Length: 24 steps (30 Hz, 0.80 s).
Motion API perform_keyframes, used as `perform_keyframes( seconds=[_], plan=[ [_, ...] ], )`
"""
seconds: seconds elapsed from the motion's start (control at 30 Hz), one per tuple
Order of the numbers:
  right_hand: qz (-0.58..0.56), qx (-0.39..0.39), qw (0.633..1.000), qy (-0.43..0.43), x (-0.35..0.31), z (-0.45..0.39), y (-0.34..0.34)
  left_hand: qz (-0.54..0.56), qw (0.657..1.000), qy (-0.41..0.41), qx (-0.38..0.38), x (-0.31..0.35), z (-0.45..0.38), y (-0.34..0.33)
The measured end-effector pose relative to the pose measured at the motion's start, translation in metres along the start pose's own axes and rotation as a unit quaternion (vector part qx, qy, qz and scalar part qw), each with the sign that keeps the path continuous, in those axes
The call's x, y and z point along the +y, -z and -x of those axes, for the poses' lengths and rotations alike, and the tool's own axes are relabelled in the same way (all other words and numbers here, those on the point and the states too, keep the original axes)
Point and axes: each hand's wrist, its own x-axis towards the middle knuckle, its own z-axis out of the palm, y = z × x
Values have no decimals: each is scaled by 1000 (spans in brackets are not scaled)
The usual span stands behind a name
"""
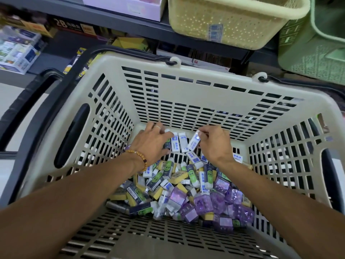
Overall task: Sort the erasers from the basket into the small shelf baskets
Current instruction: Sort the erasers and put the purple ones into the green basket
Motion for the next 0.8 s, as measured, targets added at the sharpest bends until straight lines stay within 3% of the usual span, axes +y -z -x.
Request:
perform_keyframes(
  seconds=[0.1, 0.23, 0.43, 0.57, 0.7, 0.8],
  plan=[
    [3, -19, 1000, 14, -4, -1, -7, -4, 1000, 5, -3, 2, 0, 2],
    [-54, -123, 991, -18, -16, 6, -22, -6, 1000, 9, -2, 4, 0, 3],
    [56, -186, 980, 31, -16, 10, -24, -3, 1000, 10, 1, 2, -4, 1],
    [-71, -203, 976, -26, -16, 5, -22, -21, 1000, -5, 7, -4, -5, 2],
    [-140, -303, 941, -49, -24, -2, -20, -25, 1000, 4, 2, -13, -5, 5],
    [-163, -266, 947, -74, -24, -3, -15, -32, 999, 12, -3, -16, -4, 5]
  ],
)
